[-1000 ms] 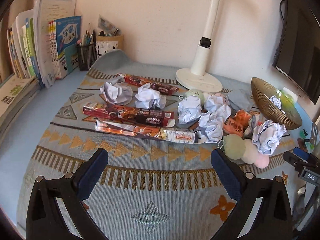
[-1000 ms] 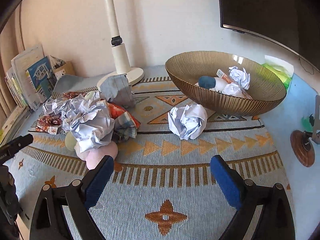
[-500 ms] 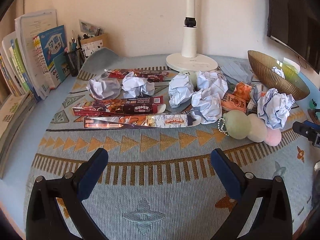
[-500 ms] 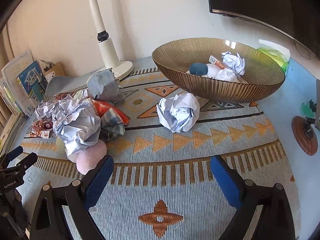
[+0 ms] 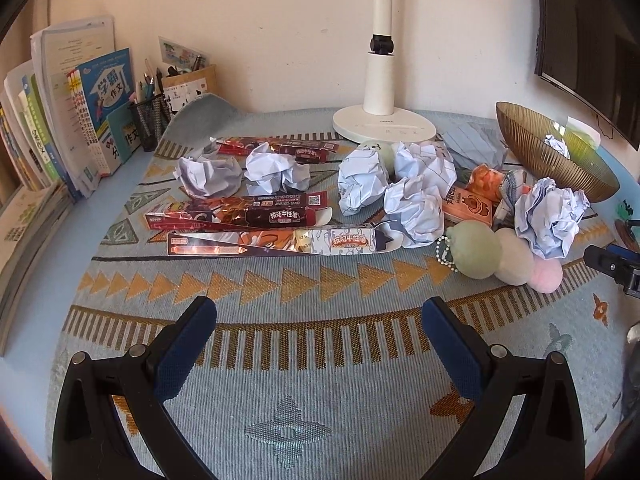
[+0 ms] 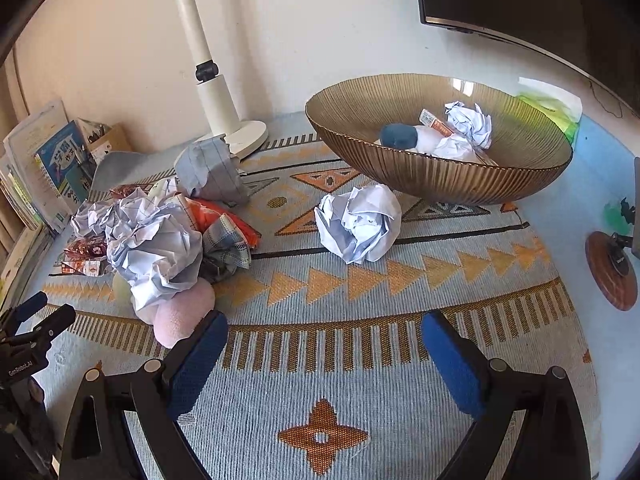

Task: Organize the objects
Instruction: 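Return to the desk and grasp another crumpled paper ball with each gripper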

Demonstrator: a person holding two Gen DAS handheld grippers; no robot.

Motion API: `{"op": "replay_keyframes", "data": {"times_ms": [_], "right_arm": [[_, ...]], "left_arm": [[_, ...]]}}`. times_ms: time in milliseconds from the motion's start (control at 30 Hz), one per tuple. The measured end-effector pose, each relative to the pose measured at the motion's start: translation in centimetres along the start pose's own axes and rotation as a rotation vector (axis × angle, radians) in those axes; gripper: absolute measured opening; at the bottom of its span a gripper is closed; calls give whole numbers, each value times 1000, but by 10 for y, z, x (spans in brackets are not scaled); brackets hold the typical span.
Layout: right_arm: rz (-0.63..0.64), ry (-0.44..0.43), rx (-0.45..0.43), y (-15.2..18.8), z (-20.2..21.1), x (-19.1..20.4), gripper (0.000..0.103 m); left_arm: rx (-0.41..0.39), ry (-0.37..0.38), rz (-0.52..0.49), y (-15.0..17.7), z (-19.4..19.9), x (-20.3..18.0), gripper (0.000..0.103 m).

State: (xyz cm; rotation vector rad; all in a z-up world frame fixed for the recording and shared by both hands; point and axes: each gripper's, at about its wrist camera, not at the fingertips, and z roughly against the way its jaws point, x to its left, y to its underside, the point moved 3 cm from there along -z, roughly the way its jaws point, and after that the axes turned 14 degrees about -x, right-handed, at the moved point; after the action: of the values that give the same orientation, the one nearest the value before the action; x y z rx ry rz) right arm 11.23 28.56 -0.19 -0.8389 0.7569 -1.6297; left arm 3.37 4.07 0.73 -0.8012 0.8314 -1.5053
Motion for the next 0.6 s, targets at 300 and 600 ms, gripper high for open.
{"op": "replay_keyframes", "data": {"times_ms": [300, 600], "right_arm": [[9, 48, -96, -5, 17, 0, 97], [-60, -141, -112, -24, 30, 34, 97]], "left_arm": [[106, 280, 95, -10, -14, 3, 102], [94, 335, 221, -76, -77, 10, 101]]}}
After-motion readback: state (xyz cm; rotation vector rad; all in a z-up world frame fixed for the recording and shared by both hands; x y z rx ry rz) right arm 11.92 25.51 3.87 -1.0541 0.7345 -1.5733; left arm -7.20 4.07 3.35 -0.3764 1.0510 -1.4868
